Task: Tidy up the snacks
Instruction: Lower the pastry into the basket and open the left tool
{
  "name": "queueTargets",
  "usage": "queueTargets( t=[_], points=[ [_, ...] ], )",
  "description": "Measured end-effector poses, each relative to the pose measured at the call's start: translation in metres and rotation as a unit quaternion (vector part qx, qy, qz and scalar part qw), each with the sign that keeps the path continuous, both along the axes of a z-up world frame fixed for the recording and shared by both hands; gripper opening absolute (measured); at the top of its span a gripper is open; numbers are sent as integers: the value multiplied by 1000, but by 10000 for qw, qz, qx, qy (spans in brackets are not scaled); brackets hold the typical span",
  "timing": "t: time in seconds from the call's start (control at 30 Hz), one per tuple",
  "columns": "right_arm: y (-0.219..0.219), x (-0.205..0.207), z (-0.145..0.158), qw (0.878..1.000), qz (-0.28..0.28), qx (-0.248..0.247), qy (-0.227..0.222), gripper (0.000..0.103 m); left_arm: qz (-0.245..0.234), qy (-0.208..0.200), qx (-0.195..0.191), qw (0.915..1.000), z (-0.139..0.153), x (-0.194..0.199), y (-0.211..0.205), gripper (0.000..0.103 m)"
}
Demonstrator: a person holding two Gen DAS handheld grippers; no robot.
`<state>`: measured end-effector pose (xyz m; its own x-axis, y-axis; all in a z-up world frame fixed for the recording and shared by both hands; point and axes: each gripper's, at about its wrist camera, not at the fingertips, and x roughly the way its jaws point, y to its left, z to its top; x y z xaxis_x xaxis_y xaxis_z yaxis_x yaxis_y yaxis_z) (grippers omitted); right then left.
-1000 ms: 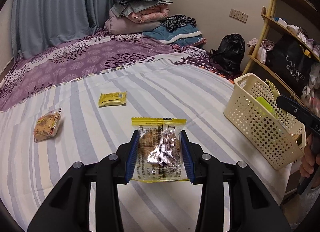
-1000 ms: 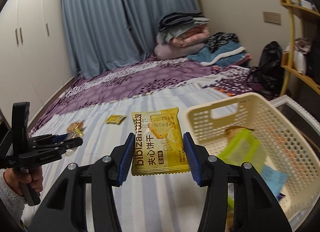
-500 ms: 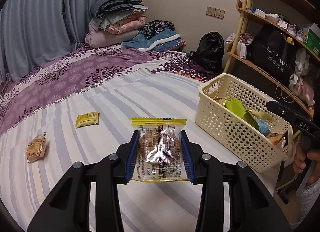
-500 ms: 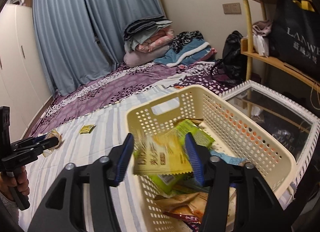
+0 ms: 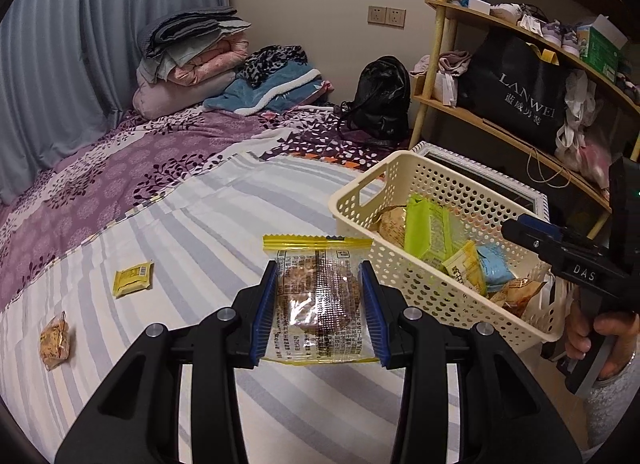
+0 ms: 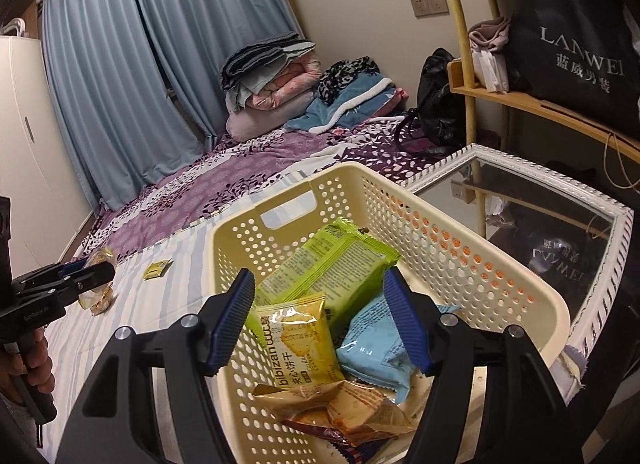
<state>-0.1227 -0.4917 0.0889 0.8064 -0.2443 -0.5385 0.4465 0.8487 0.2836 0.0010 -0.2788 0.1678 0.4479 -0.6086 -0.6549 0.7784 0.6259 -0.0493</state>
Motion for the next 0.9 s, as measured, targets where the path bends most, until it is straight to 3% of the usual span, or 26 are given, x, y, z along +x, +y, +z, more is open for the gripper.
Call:
queueTargets(
  t=[0.67,0.73,0.77,0.83,0.9],
  points=[
    [-9,-9,-5,10000,-62,29,1,67,-846,194,-166,9961,0,1,-117,42],
    [-10,-10,-5,10000,-66,40,-2,67,-876,172,-174,9959,-1,2,-124,49],
    [-11,-10,-5,10000,-70,39,1,67,-867,158,-185,9959,-2,2,-127,62],
    [-11,-11,-5,10000,-80,50,-2,67,-810,114,-251,9963,-1,2,-127,74],
    [-12,-11,-5,9999,-98,55,-4,67,-798,138,-271,9963,-2,4,-125,75]
  ],
)
